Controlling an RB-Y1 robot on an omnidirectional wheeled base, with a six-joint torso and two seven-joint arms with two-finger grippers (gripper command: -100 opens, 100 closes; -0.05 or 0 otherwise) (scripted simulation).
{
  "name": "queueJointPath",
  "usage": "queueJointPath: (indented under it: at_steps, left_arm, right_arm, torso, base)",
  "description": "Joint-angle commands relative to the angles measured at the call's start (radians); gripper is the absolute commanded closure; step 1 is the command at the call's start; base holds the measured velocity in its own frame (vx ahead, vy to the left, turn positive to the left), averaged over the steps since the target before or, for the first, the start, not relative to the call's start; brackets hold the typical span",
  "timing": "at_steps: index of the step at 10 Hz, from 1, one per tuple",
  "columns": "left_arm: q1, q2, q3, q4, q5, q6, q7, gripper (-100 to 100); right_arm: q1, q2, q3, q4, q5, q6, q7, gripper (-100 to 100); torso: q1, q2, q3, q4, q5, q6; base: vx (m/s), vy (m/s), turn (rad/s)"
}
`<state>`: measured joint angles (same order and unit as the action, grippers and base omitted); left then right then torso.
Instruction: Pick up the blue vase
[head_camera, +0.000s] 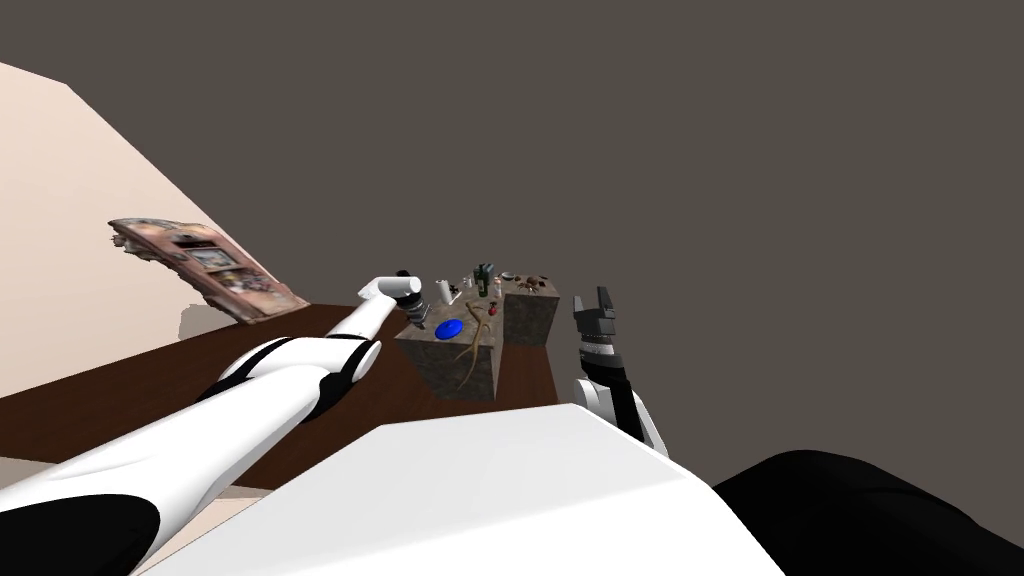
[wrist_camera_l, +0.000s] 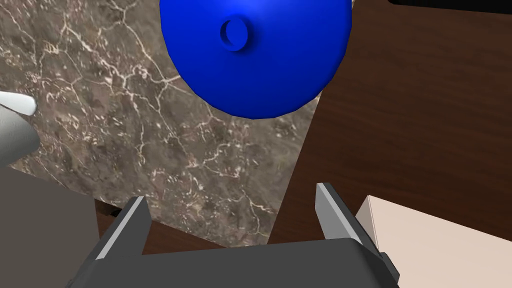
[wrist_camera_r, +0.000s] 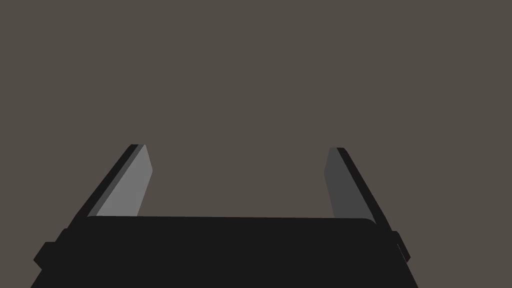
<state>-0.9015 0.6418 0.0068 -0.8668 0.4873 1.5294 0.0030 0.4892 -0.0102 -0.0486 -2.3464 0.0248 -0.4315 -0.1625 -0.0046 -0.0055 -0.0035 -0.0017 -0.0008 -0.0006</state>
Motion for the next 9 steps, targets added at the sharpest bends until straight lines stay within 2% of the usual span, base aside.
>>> queueJointPath:
  at_steps: [1, 6, 7, 8, 9]
  left_arm:
    - [-0.011, -0.005, -0.009, 0.049, 0.001, 0.05, -0.002, -100]
    - [-0.02, -0.014, -0.028, 0.129, 0.005, 0.175, -0.005, -100]
    - [-0.021, -0.016, -0.03, 0.138, 0.006, 0.189, -0.005, -100]
    - [-0.023, -0.014, -0.029, 0.136, 0.005, 0.176, -0.007, -100]
    - [-0.023, -0.014, -0.029, 0.137, 0.005, 0.18, -0.007, 0]
  right_arm:
    - [0.0, 0.0, 0.0, 0.0, 0.0, 0.0, 0.0, 0]
    - [0.0, 0.0, 0.0, 0.0, 0.0, 0.0, 0.0, 0]
    - [0.0, 0.0, 0.0, 0.0, 0.0, 0.0, 0.0, 0]
    - [0.0, 0.0, 0.0, 0.0, 0.0, 0.0, 0.0, 0]
    - [0.0, 0.0, 0.0, 0.0, 0.0, 0.0, 0.0, 0]
  torso:
    - [0.0, 0.0, 0.0, 0.0, 0.0, 0.0]
    - [-0.001, -0.002, -0.001, 0.0, 0.0, 0.0]
    - [0.0, -0.001, -0.001, 0.0, 0.0, 0.0]
    - [0.0, 0.0, 0.0, 0.0, 0.0, 0.0]
    - [0.002, 0.003, 0.001, 0.001, 0.0, 0.0]
  base:
    - [0.103, -0.054, -0.079]
    - [0.114, -0.055, -0.056]
    - [0.091, -0.038, -0.052]
    - [0.037, -0.013, -0.009]
    - [0.008, -0.003, 0.001]
